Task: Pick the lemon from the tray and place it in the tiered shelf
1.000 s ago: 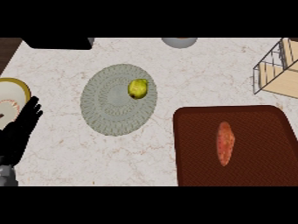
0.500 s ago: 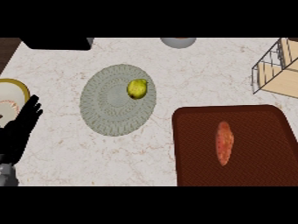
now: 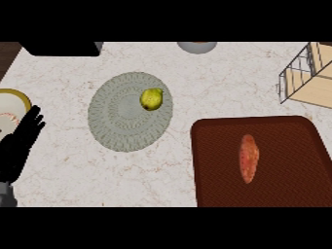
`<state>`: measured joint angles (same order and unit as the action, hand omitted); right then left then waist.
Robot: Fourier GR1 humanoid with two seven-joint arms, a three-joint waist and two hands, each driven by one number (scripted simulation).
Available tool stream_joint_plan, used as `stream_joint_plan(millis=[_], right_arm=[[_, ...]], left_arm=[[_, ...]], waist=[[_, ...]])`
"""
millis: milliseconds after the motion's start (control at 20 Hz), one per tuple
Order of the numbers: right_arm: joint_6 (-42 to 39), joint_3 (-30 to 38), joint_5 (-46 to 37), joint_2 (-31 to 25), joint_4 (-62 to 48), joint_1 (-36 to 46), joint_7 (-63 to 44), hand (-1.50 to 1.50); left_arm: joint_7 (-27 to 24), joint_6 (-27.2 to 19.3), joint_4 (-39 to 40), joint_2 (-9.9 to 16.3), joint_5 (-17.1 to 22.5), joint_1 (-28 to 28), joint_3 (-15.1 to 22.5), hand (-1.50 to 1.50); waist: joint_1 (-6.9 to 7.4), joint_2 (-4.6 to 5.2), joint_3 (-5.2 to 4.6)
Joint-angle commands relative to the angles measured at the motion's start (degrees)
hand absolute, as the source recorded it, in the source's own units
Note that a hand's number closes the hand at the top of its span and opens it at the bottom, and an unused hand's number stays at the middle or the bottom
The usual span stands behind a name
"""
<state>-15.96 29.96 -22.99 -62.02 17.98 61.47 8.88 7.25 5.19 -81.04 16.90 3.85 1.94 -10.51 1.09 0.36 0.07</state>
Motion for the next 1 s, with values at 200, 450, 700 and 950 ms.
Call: stream_joint_plan(millis=[200, 450, 700, 950], right_arm=[[-9.1, 7.5, 7.5, -10.8, -2.8, -2.0, -0.2, -1.5], [-14.6, 10.5, 8.9, -23.5, -6.5, -5.0, -3.5, -1.5], [-21.8, 12.1, 9.4, -31.0, -10.9, -12.6, 0.6, -1.5], [-27.0, 13.3, 10.0, -35.3, -14.6, -18.2, 5.7, -1.5]], left_arm=[[-2.8, -0.2, 0.0, -0.6, -1.1, -2.2, -0.2, 0.0], [-1.0, 1.4, -1.1, 0.3, 1.1, -2.5, -1.4, 0.0], [-1.9, 0.2, 0.5, 0.1, -0.1, -2.2, -1.6, 0.0], [-2.7, -0.3, -0.2, -0.5, 0.3, -5.7, -2.6, 0.0]], waist=[[-0.59, -0.16, -0.01], [-0.95, -0.18, 0.13], [-2.62, -0.21, 0.37], [-3.89, -0.69, 0.66]])
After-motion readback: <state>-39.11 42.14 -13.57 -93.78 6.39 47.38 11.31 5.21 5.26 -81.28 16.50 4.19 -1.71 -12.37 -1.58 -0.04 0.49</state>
